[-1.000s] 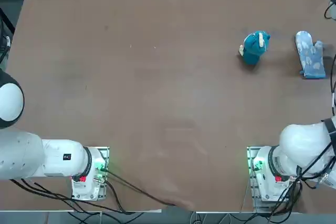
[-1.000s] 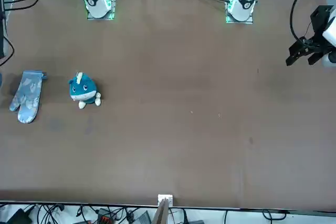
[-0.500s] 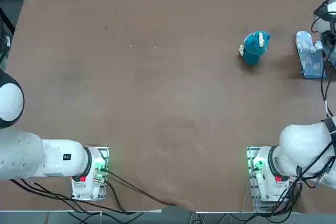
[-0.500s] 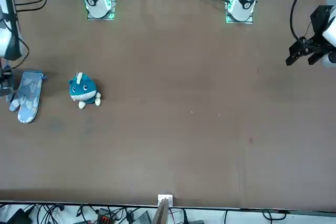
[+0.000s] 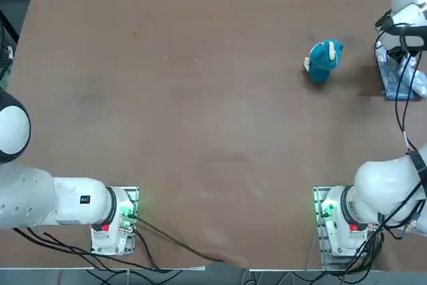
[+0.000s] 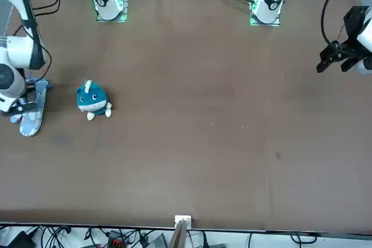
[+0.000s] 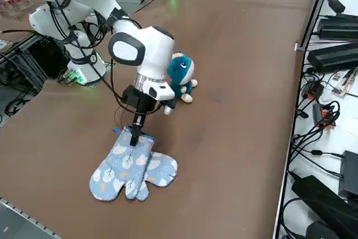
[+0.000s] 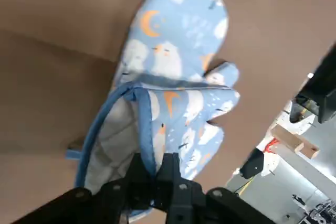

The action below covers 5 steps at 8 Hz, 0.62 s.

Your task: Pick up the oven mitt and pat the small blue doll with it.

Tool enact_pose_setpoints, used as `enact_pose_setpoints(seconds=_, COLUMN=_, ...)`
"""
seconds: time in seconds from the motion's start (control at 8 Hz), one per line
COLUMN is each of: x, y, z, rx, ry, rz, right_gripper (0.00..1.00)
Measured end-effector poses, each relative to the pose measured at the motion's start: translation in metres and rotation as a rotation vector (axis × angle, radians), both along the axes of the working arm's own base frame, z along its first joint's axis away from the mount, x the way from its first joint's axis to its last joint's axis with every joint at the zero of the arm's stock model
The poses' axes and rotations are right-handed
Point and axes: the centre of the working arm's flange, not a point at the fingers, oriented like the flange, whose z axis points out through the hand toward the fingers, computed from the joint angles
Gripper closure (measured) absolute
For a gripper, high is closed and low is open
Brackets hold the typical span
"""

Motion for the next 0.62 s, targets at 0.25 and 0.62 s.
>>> enact_pose_setpoints(seconds=0.25, x=-0.004, y=0.006, z=-0.014, rx=0.010, ry=0.024, rz=0.004, right_gripper=0.87)
enact_pose_setpoints(seconds=0.62, x=-0.002, y=0.013, z=-0.030, rx=0.032, ry=0.021, rz=0.022, right_gripper=0.48)
